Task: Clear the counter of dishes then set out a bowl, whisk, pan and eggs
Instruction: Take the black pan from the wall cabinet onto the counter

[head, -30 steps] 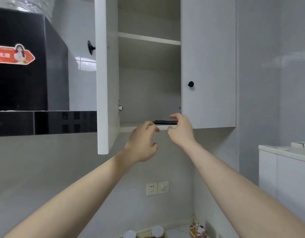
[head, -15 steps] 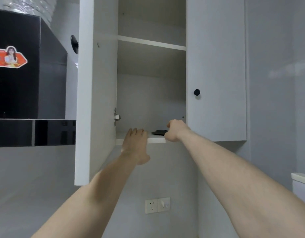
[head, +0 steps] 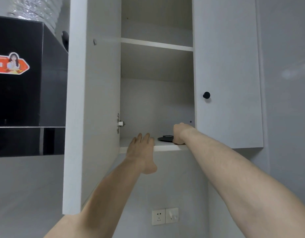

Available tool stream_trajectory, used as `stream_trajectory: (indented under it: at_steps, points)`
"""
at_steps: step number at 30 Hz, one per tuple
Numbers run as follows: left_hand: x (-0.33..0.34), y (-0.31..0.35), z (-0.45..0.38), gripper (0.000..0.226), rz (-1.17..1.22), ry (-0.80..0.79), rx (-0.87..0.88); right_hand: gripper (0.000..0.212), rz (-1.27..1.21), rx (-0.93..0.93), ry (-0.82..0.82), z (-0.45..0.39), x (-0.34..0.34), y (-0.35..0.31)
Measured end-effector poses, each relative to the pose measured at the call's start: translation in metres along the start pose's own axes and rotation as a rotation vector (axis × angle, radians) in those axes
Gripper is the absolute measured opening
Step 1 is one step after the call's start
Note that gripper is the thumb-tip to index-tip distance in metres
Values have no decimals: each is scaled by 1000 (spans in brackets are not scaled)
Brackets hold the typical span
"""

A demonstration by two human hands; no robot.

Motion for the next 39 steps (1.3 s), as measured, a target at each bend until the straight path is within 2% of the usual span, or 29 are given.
stream_trajectory:
  at_steps: [7,10,13,15,16,18,21,27,32,36,39]
  points:
    - [2,-1,0,104,17,10,8,41,56,-26,-52,-4,-5,-3]
    - [1,-1,1,103,24,17,12,19,170,-105,4,-7,-11,-7]
    - [0,-1,1,103,18,16,12,14,232,-140,33,-8,-14,-9]
    - [0,-1,1,103,18,11,9,13,249,-135,-5,-9,-13,-11]
    - [-1,0,2,103,21,7,9,16,251,-116,-63,-11,-11,-11]
    - [-1,0,3,103,25,3,8,41,258,-39,-206,-12,-3,-9]
    - [0,0,3,103,33,0,6,53,253,-15,-246,-15,5,-4]
    - [-2,2,5,102,41,18,3,41,374,-159,-98,-17,3,-15]
    - [-2,1,5,101,34,34,-5,37,553,-252,-40,-14,1,-27]
    - [1,1,4,101,35,41,-15,31,709,-281,122,-17,1,-24]
    - [-1,1,3,99,28,51,-18,31,727,-274,241,-16,-9,-20]
Point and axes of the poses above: each hand's wrist, its own z-axis away from the middle knuckle, its own x-axis out of the palm, y = z × x, the point moved 4 cm from there along -z, towards the middle knuckle, and after that the axes turned 7 degrees about -y, right-handed, at the moved point
